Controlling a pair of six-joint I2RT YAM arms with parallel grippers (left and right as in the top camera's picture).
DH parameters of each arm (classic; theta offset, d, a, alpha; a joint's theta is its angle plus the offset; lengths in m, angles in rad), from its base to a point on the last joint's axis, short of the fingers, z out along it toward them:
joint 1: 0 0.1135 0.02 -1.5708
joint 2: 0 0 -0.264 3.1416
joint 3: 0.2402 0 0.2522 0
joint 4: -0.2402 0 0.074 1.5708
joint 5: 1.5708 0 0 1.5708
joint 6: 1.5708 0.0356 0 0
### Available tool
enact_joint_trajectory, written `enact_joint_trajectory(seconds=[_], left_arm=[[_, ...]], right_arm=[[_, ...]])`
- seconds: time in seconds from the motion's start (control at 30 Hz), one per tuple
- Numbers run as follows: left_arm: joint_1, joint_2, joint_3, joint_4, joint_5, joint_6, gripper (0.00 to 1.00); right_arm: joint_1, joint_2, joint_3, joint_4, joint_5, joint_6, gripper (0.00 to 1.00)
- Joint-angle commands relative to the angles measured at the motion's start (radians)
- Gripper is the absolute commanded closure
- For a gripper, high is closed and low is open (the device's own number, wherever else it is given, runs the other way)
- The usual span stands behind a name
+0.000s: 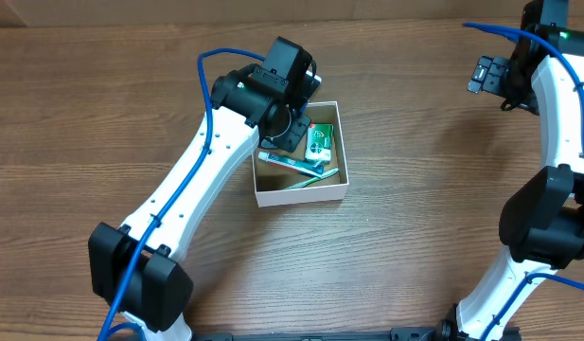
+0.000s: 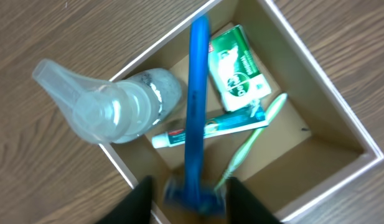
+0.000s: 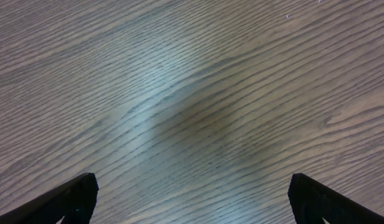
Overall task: Pack container
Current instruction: 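Lift the razor and lower it into the box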
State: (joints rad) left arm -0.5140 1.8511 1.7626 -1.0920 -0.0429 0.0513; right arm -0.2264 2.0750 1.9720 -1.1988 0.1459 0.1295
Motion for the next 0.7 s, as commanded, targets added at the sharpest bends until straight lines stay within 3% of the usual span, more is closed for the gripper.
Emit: enact_joint_trajectory(seconds=[0.0,0.03,0.17,0.37,0.5,0.67], left_arm=[[0.003,0.045,0.018,0.010,-0.008,-0.007,0.40],[0.003,0.045,0.019,0.017,0.001,-0.016,0.31],[0.003,0.045,0.046,0.012,0.037,-0.050,0.23],[0.013,0.044,0.172,-0.043,0.014,-0.172,0.23],[0.055,0.037,0.292,-0.074,0.006,-0.362,0.23],[0.077,-0.023,0.350,-0.085,-0.005,-0.516,0.22]], right_arm=[[0.005,0.002,-0.002,0.002,0.010,-0.002,0.00],[0.005,0.002,-0.002,0.002,0.010,-0.002,0.00],[0.005,0.003,-0.002,0.002,0.010,-0.002,0.00],[0.005,0.002,-0.002,0.002,0.010,-0.002,0.00],[0.005,0.002,-0.002,0.002,0.010,-0.002,0.00],[0.005,0.003,-0.002,0.002,0.010,-0.002,0.00]])
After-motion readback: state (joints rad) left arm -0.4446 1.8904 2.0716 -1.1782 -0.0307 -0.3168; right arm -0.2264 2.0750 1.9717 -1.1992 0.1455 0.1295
